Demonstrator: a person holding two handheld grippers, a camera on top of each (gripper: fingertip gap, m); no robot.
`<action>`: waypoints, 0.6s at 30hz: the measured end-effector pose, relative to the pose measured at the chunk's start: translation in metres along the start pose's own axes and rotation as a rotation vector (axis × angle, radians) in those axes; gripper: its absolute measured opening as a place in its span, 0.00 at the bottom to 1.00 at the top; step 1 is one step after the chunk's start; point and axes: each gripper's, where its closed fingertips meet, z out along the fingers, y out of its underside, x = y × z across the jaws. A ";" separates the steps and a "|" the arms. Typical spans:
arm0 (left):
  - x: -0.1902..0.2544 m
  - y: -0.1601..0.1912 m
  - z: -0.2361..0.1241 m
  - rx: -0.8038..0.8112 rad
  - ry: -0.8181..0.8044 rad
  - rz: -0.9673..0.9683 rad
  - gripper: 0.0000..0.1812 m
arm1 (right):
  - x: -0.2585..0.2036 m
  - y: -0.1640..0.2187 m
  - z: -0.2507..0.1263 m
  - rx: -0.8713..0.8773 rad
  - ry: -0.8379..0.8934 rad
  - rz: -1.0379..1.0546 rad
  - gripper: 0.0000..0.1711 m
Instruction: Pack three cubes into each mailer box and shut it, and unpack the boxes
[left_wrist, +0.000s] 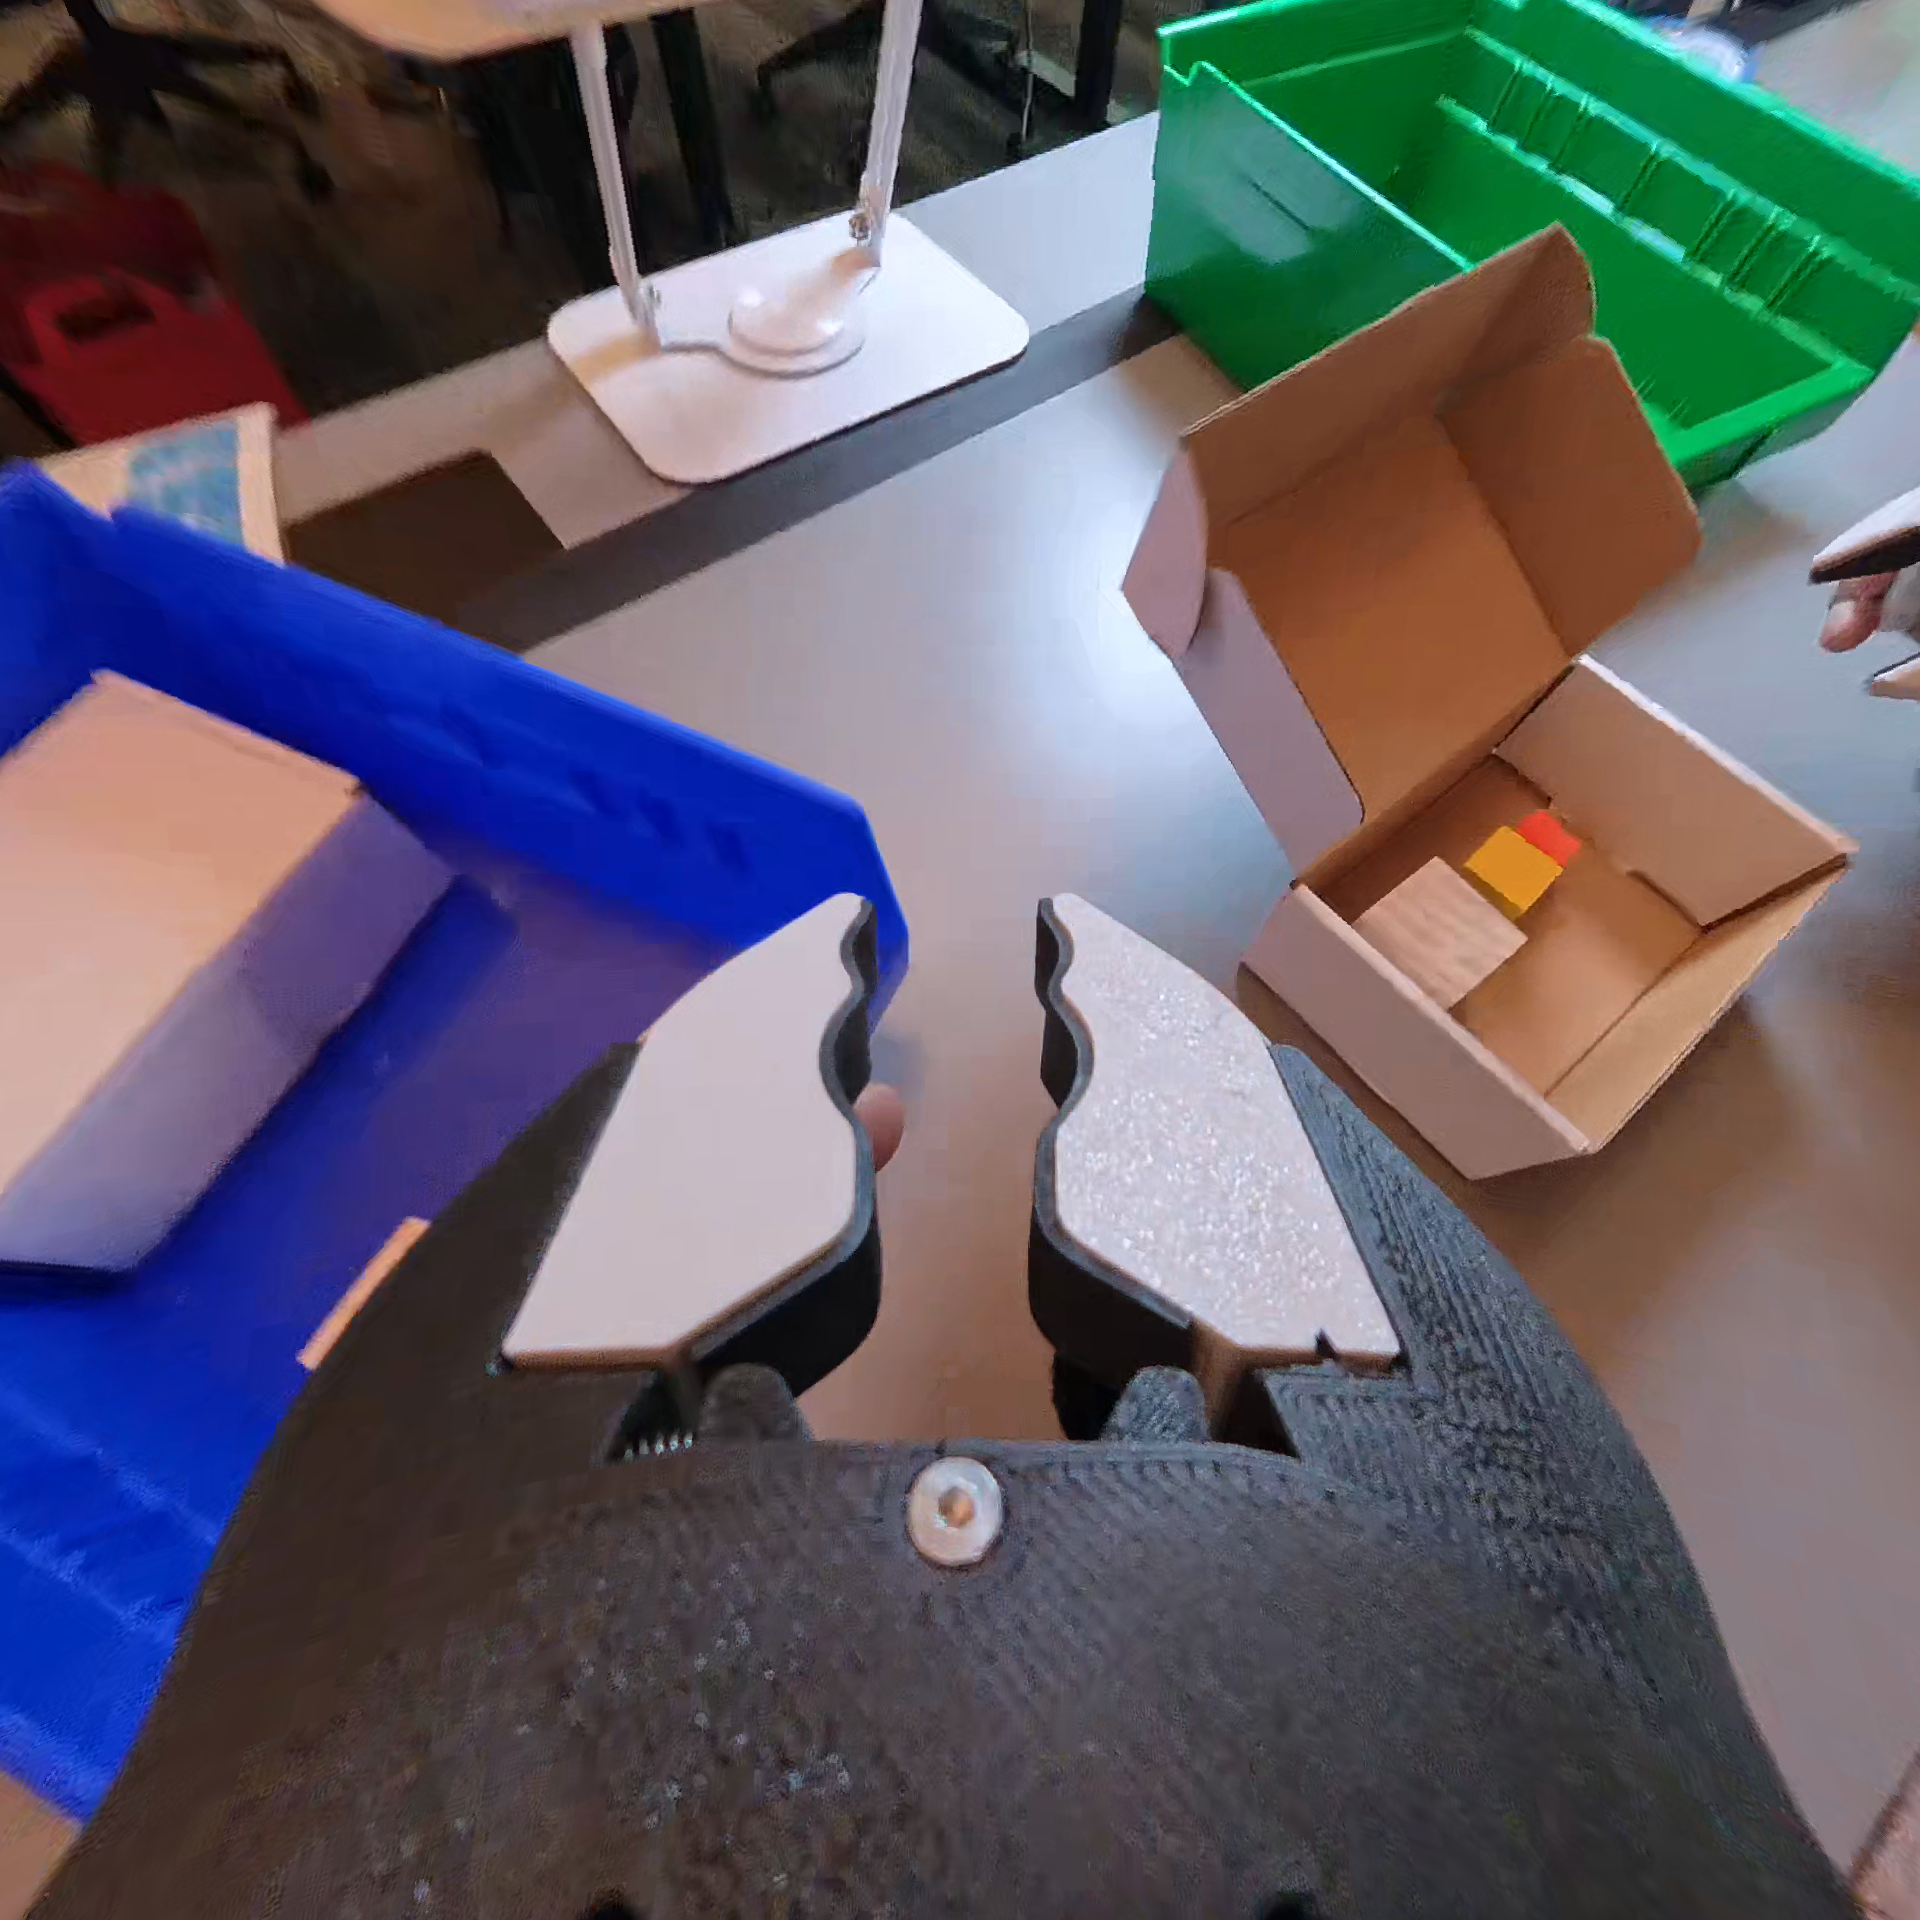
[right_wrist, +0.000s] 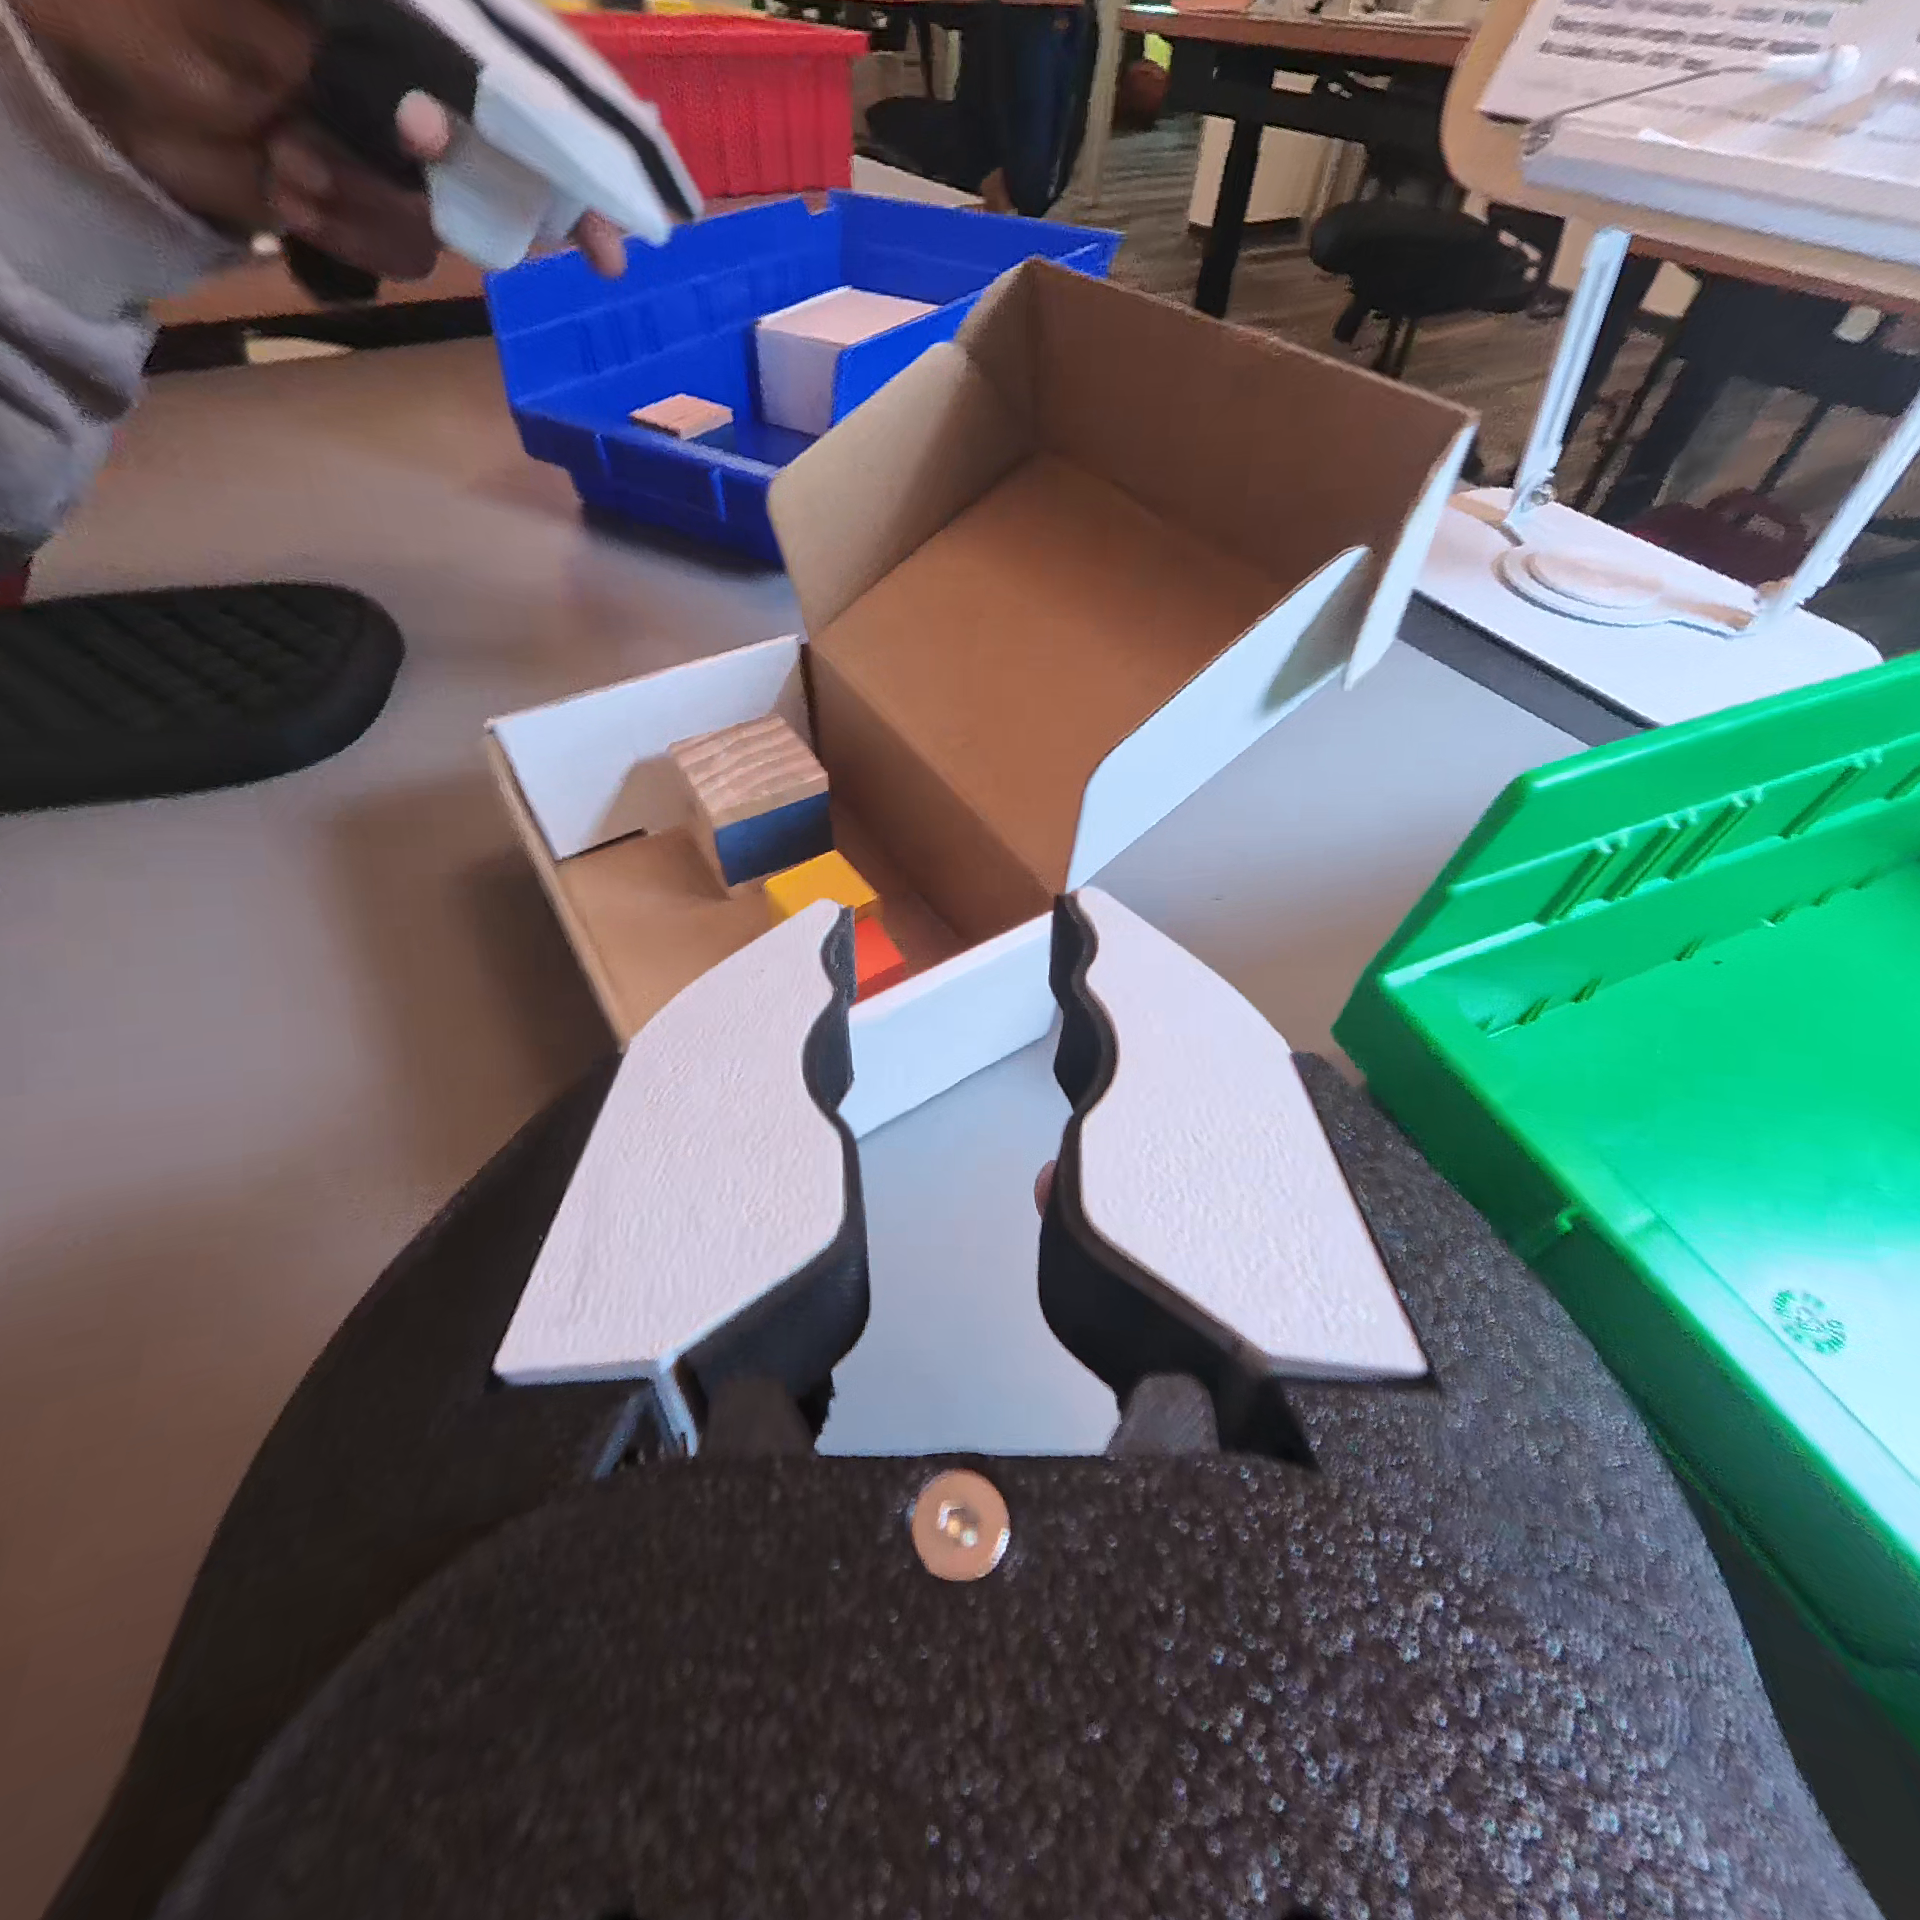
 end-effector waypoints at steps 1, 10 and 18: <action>-0.002 0.003 0.001 0.014 0.035 -0.057 0.16 | 0.005 -0.004 0.003 0.003 0.016 0.026 0.21; 0.083 -0.014 0.072 0.132 0.383 -0.203 0.18 | 0.055 -0.020 0.035 -0.057 0.148 0.315 0.22; 0.115 -0.007 0.073 0.191 0.357 0.048 0.09 | 0.029 -0.028 0.040 0.025 0.150 0.100 0.06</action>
